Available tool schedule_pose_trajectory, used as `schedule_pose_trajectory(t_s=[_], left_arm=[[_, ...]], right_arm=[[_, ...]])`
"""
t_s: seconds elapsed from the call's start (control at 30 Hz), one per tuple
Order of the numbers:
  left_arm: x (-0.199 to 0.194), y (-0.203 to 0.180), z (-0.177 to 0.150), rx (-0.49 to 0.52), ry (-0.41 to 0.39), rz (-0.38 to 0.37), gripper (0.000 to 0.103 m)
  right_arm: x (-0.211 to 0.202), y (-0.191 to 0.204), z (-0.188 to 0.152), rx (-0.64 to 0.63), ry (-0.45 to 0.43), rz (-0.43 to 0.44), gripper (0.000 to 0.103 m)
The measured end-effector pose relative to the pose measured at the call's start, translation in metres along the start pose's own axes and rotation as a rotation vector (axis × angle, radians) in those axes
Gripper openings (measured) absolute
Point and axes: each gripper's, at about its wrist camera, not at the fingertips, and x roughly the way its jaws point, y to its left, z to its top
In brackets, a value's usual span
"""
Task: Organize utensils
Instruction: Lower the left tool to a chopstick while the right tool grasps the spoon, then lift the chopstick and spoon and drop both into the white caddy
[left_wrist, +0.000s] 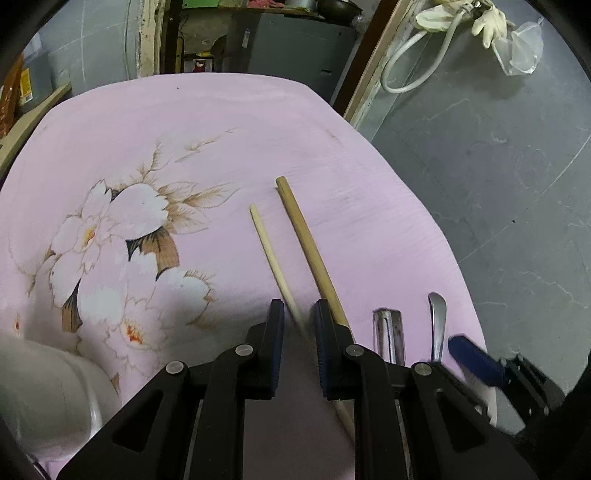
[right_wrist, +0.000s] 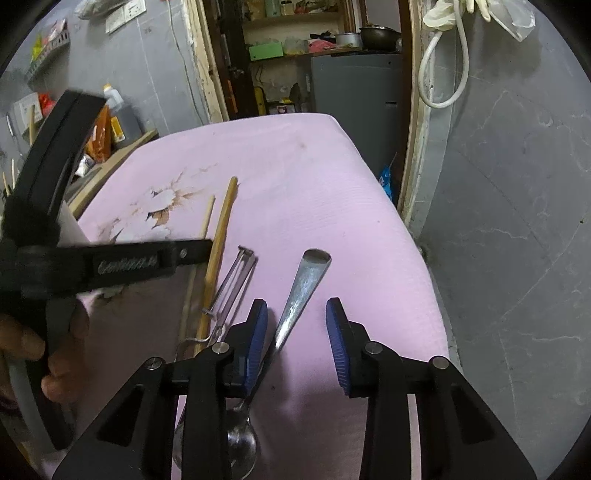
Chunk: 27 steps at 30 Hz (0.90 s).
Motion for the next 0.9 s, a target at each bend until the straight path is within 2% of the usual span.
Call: schedule_pose_trajectory(t_s=[0.1, 0.13, 0.17, 0.5, 0.6, 0.77, 0.9], left_arm=[[0.003, -0.003, 0.005, 0.014, 0.018, 0.028, 0.008], [0.003, -0.003, 0.006, 0.011, 0.021, 0.031, 0.007], [0.002, -0.001, 0.007, 0.005, 0.022, 0.029, 0.006], [-0.024, 0.014, -0.026, 0.011, 0.061, 0.012, 0.003], [-0.03, 0.015, -0.035, 0.041, 0.08, 0.012, 0.003], [-0.025, 0.015, -0.027, 0.035, 0.139, -0.004, 0.004], [-0.022, 0.007, -0.022, 0.065, 0.143, 0.031, 0.004]], right_arm=[[-0.001, 0.005, -0.001, -0.016, 0.01, -0.018, 0.029], [0.0, 0.005, -0.001, -0.019, 0.014, -0.026, 0.017], [0.001, 0.005, -0.001, -0.018, 0.023, -0.017, 0.013], [0.001, 0.007, 0.003, -0.07, 0.033, 0.041, 0.009], [0.005, 0.007, 0.005, -0.06, 0.057, 0.029, 0.01], [0.01, 0.011, 0.004, -0.011, 0.076, -0.031, 0.01], [0.013, 0.013, 0.005, 0.003, 0.084, -0.058, 0.01]])
